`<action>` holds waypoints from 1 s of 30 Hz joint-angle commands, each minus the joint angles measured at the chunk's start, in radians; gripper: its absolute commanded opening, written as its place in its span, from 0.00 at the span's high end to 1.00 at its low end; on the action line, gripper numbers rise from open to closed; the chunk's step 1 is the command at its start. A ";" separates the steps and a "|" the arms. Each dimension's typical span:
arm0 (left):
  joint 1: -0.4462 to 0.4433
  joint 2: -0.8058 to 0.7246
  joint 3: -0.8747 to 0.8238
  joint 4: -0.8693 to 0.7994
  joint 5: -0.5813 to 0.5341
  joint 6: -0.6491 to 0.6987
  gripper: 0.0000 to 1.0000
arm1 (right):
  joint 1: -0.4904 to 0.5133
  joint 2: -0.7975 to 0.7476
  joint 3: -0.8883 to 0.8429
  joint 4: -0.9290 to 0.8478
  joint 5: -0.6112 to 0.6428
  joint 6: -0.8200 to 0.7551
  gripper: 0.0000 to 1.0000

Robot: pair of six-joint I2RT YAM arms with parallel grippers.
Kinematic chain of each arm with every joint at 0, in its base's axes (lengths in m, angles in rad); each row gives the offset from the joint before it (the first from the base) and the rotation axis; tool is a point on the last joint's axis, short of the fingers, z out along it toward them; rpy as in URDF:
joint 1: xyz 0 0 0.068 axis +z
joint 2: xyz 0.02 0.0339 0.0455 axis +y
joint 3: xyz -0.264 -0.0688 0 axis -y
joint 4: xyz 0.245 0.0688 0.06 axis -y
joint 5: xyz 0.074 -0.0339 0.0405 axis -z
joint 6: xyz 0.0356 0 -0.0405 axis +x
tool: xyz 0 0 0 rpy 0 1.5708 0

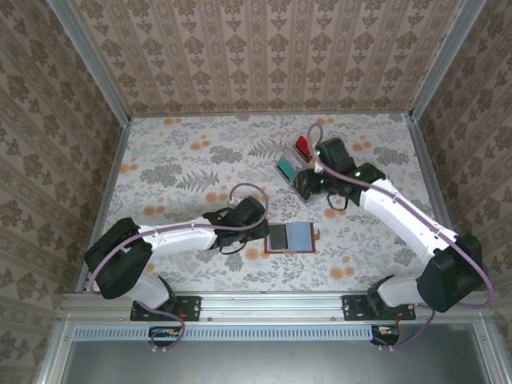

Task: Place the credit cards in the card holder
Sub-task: Insert the credit card into the card slot, then pick up the credit card from the storage box.

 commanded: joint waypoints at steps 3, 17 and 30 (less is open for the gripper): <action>0.047 -0.019 0.055 0.005 0.027 0.057 0.51 | -0.084 0.162 0.148 -0.183 0.128 -0.202 0.46; 0.088 0.015 0.118 0.079 0.154 0.091 0.37 | -0.091 0.423 0.338 -0.281 0.168 -0.308 0.51; 0.089 0.032 0.114 0.105 0.172 0.075 0.36 | -0.090 0.514 0.406 -0.295 0.248 -0.316 0.51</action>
